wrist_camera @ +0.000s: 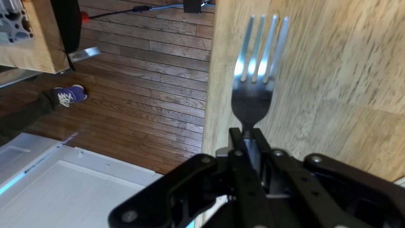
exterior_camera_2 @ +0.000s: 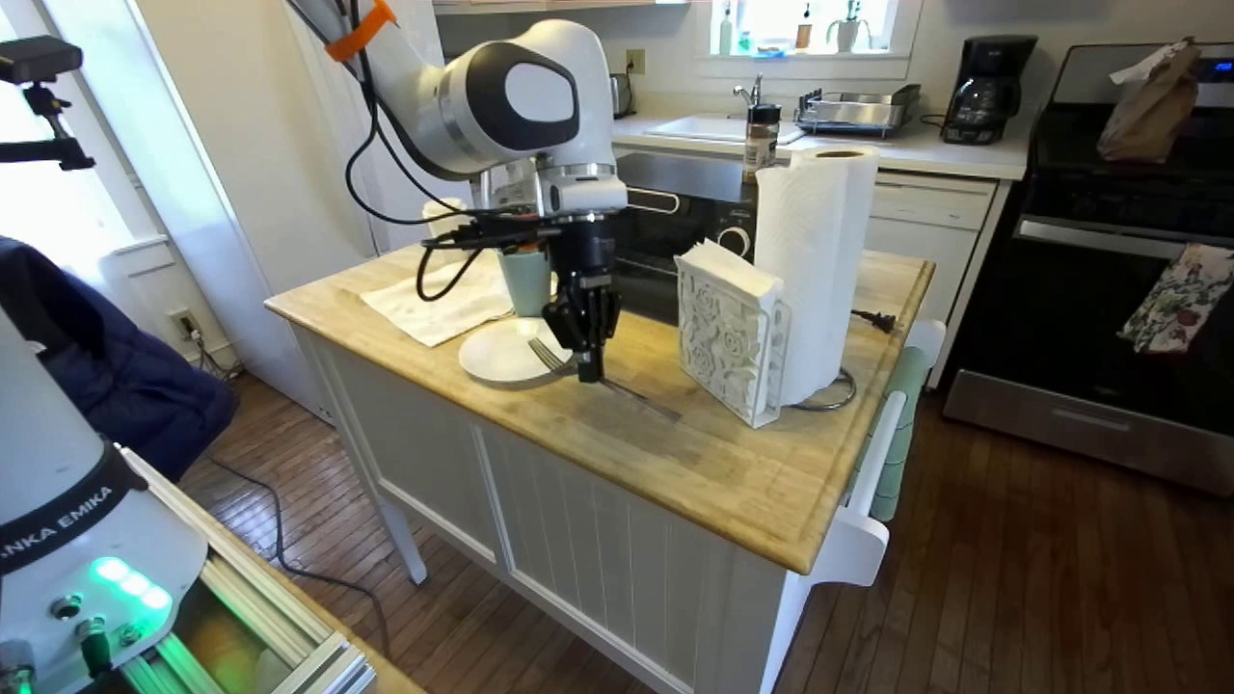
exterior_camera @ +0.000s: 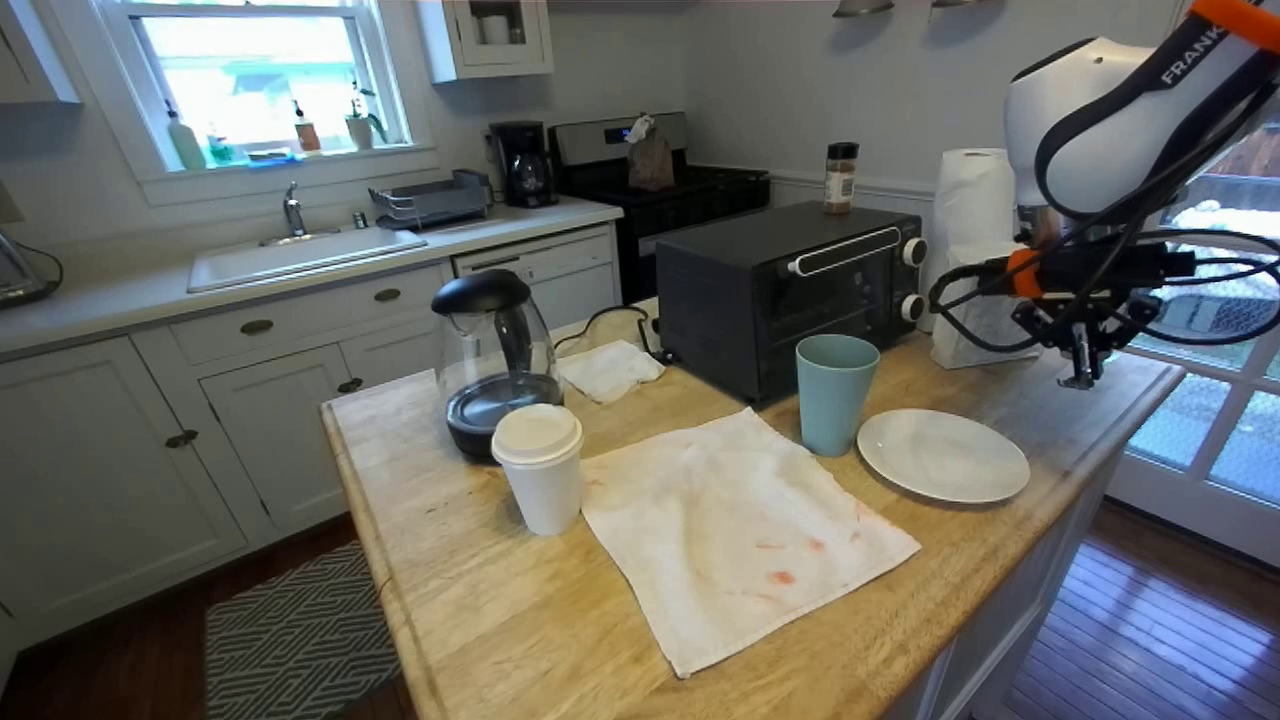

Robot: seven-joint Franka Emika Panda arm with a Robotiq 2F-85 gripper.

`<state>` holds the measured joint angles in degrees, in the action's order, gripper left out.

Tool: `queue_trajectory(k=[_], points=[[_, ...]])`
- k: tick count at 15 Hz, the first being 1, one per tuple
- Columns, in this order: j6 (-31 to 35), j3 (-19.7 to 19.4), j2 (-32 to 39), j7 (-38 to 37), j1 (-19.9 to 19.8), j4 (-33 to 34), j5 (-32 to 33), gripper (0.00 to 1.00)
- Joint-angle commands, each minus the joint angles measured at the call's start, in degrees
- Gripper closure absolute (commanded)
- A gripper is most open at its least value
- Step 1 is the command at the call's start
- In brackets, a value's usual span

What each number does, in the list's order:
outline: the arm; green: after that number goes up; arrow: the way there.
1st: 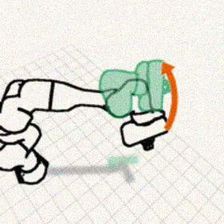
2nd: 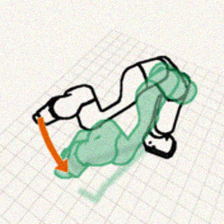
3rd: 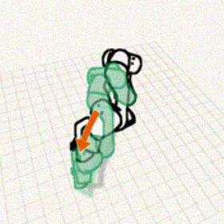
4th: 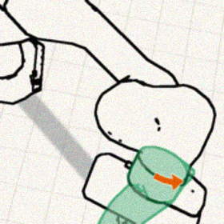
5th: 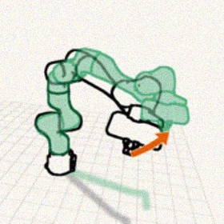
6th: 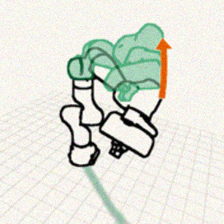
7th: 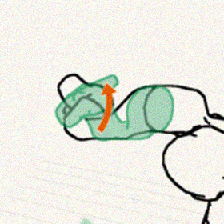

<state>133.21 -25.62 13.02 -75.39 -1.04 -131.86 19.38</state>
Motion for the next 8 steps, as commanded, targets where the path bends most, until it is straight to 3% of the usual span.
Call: queue_trajectory(k=[1,3,4,8], points=[[-4.32,4.18,-5.34,-7.58,-0.45,-3.34,1.16,0.97],[-3.5,5.96,-2.65,-5.78,-2.55,-1.33,0.62,0.97],[-3.74,6.78,-3.02,-6.24,-2.63,-1.54,0.56,0.9],[-3.72,7.1,-2.71,-6.06,-3.52,-1.44,0.48,0.9]])
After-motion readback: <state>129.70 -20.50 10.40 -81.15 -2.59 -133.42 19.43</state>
